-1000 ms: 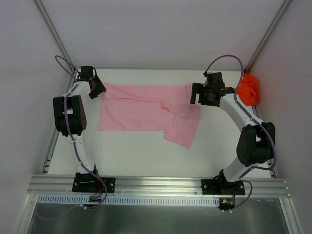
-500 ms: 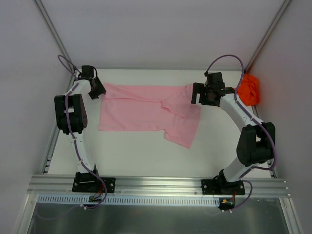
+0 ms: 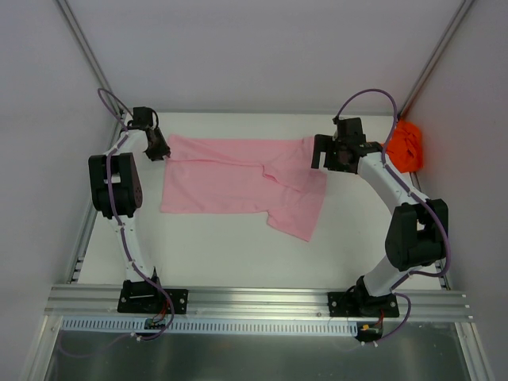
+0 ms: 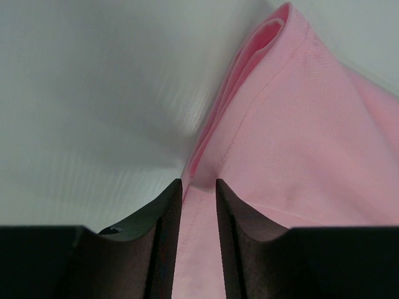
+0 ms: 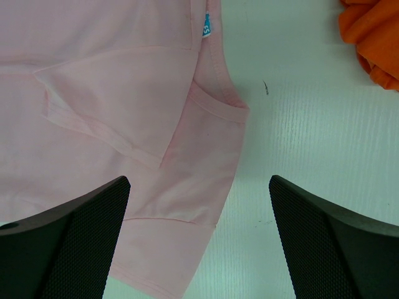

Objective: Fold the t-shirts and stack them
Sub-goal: Fold the flattened tshirt in 1/3 of the way

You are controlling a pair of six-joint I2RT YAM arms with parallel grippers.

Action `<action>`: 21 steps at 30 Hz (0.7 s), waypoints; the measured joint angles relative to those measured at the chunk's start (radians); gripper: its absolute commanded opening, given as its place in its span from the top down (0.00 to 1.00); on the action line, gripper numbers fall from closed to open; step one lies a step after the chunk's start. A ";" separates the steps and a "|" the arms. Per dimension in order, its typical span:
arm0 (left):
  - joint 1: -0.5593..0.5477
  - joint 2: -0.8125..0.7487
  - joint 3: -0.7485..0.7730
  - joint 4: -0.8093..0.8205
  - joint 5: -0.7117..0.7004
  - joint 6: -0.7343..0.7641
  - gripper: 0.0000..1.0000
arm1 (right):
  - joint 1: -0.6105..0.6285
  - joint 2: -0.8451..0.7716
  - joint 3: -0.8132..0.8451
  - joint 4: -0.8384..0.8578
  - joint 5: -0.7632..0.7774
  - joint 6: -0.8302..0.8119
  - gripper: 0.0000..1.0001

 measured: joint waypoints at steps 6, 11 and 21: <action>0.000 0.009 0.002 0.004 0.024 0.021 0.73 | 0.000 0.000 0.000 0.000 0.000 0.000 0.03; 0.000 0.019 0.004 0.003 0.027 0.030 0.82 | 0.000 0.000 0.000 0.000 0.004 0.000 0.03; 0.000 0.023 0.005 0.009 0.028 0.045 1.00 | 0.000 0.000 0.000 0.000 0.005 0.000 0.03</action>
